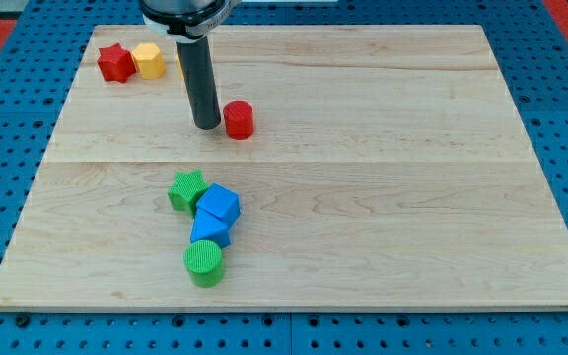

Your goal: Push the red circle to the top of the green star

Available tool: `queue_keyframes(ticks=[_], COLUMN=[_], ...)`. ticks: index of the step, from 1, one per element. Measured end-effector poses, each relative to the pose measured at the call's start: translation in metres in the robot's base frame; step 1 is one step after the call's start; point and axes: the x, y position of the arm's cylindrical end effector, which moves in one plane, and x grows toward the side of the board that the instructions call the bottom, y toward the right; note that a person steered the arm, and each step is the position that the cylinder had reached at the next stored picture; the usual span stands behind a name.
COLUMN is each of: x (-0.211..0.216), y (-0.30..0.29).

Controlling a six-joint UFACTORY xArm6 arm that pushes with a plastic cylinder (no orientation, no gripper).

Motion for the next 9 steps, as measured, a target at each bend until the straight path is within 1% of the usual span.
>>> queue_keyframes(ticks=[5,6,7,8,9], x=[-0.036,-0.044,-0.009,0.029,0.056], y=[0.010,0.056,0.048,0.027,0.017])
